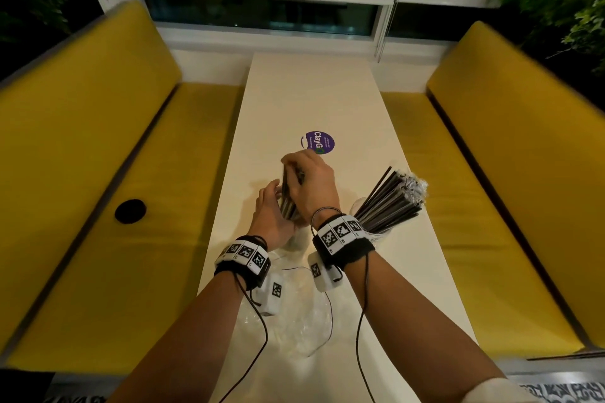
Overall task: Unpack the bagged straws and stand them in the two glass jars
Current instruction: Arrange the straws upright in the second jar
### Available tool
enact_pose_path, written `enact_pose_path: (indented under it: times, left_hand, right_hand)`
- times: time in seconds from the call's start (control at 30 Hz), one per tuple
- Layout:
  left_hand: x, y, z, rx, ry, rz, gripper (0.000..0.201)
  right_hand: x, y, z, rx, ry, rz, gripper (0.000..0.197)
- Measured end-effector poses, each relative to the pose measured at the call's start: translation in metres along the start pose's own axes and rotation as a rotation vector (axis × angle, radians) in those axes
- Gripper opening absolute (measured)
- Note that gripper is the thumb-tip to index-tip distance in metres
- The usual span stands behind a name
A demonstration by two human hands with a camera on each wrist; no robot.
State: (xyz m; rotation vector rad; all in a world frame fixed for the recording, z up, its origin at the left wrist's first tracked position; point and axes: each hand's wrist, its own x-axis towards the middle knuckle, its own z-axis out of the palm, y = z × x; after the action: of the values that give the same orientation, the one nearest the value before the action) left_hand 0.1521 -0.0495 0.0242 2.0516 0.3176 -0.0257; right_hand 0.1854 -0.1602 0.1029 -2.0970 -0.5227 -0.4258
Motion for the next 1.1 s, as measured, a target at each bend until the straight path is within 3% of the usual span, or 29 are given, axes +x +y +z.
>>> enact_pose_path:
  times: [0.07,0.13,0.3,0.4,0.53,0.67,0.77,0.9,1.03,1.1]
  left_hand:
    - [-0.001,0.0,-0.001,-0.017,-0.005,0.006,0.117]
    - [0.0,-0.003,0.001,-0.03,-0.002,0.015,0.118]
    - [0.0,-0.004,0.002,0.002,0.002,0.035,0.119]
    - [-0.001,-0.003,0.001,-0.022,-0.009,0.024,0.121]
    - [-0.001,-0.001,0.001,-0.04,-0.003,0.015,0.122]
    - [-0.002,-0.001,0.0,-0.044,-0.01,0.011,0.121]
    - [-0.003,-0.001,-0.001,-0.032,-0.008,0.024,0.119]
    - [-0.004,0.001,-0.001,-0.012,-0.009,0.028,0.12]
    - [-0.005,0.0,-0.003,0.041,0.002,0.075,0.11]
    - [-0.005,0.001,-0.003,0.064,-0.008,0.079,0.116]
  right_hand:
    - [-0.001,0.002,-0.005,0.045,0.118,0.03,0.029]
    - [-0.003,0.004,-0.006,0.001,0.105,0.066,0.031]
    - [-0.004,0.0,-0.006,-0.414,-0.218,0.111,0.043]
    - [0.001,-0.001,-0.016,-0.381,-0.269,0.146,0.055]
    - [0.006,-0.003,-0.019,-0.275,-0.236,0.178,0.027]
    - [0.005,-0.006,-0.017,-0.023,-0.052,0.25,0.014]
    - [-0.002,-0.003,-0.014,0.002,-0.024,0.146,0.024]
    - [-0.006,0.004,-0.012,-0.406,-0.228,0.05,0.039]
    - [-0.005,0.003,-0.024,-0.423,-0.28,-0.044,0.065]
    - [-0.007,0.003,-0.029,-0.424,-0.253,-0.069,0.072]
